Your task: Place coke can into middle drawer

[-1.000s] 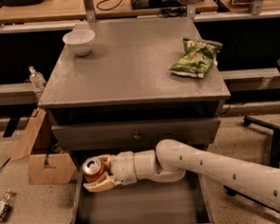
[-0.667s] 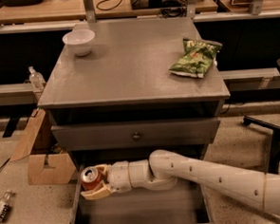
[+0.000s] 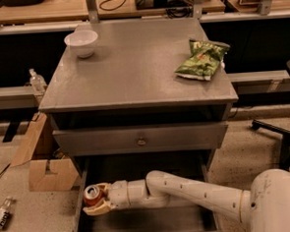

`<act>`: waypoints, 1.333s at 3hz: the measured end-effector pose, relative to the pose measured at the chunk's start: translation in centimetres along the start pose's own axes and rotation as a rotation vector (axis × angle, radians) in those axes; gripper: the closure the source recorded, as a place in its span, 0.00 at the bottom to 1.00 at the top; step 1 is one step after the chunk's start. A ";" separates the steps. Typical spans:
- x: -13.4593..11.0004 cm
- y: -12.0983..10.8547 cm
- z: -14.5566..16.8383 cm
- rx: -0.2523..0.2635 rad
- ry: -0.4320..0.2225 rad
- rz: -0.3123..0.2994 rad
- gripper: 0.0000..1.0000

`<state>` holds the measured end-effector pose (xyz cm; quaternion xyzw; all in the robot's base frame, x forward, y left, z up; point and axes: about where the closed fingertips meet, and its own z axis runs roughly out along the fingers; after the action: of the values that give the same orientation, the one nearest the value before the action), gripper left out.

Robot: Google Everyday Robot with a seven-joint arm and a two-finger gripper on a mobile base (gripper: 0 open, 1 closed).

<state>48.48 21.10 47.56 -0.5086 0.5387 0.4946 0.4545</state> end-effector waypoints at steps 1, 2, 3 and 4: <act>2.4 -1.3 0.2 -0.003 0.013 -0.027 1.00; 5.4 -2.1 -1.1 -0.001 0.062 -0.035 1.00; 7.7 -1.8 -2.8 0.015 0.092 -0.014 1.00; 7.6 -1.7 -2.6 0.012 0.091 -0.014 0.82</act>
Offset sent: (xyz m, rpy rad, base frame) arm 0.0274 -0.0313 -0.0756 -0.1028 -0.0555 0.0088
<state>49.72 17.78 40.12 -0.5314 0.5581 0.4646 0.4362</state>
